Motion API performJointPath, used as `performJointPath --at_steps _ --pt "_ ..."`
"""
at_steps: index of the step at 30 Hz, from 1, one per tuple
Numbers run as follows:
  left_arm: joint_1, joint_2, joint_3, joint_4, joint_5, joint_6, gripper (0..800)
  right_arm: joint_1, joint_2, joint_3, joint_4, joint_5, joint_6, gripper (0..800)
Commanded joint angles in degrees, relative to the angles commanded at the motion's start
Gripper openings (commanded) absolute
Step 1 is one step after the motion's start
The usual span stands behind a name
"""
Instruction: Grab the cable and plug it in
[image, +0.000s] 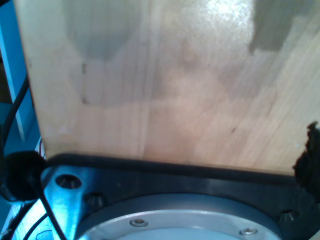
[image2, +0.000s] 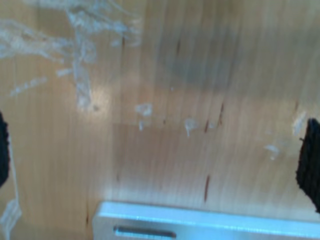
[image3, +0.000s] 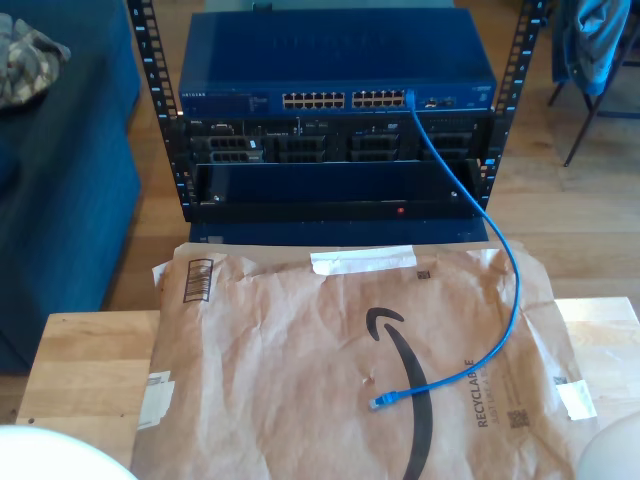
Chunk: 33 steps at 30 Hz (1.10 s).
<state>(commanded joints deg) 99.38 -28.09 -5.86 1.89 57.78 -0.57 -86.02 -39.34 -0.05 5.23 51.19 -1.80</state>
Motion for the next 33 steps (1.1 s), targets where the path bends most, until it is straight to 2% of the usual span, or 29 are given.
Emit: performJointPath --at_steps 33 --pt "0.0 0.0 0.0 0.0 0.0 0.0 800 -0.53 -0.09 0.35 -0.35 -0.97 -0.18 799"
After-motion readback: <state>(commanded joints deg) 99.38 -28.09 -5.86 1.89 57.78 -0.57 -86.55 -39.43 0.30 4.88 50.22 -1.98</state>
